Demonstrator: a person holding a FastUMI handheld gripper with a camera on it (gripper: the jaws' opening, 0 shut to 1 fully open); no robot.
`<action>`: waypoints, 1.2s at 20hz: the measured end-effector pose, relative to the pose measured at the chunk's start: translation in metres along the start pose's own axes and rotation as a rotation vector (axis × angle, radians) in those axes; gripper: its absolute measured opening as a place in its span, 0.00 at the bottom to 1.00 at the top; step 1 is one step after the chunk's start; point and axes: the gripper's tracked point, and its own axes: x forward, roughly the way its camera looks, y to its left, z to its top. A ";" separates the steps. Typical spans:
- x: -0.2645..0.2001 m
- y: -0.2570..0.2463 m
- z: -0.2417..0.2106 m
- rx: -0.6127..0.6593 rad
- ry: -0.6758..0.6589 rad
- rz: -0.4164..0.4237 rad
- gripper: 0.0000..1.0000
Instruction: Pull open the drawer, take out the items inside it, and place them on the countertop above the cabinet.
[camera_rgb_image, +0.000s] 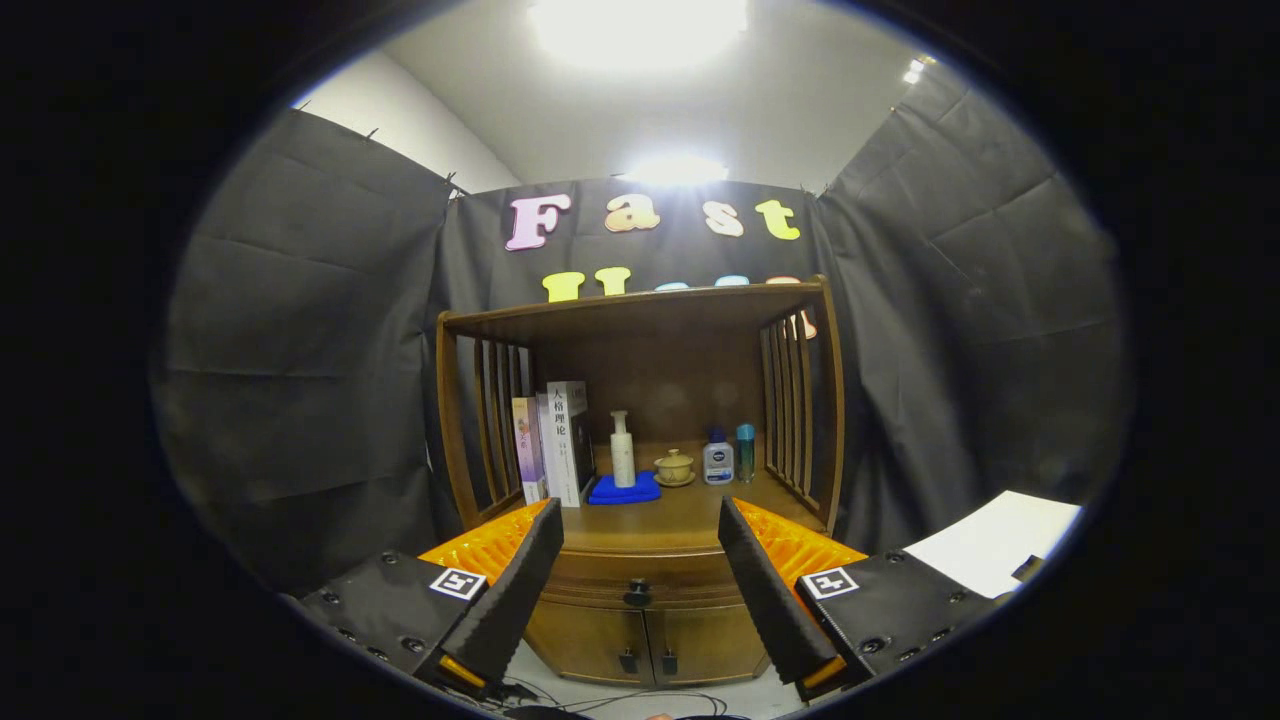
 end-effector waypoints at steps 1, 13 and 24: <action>0.002 0.001 -0.002 -0.001 -0.001 0.006 0.98; 0.077 -0.004 -0.088 0.050 0.070 0.024 0.97; 0.167 0.014 -0.172 0.084 0.192 0.053 0.97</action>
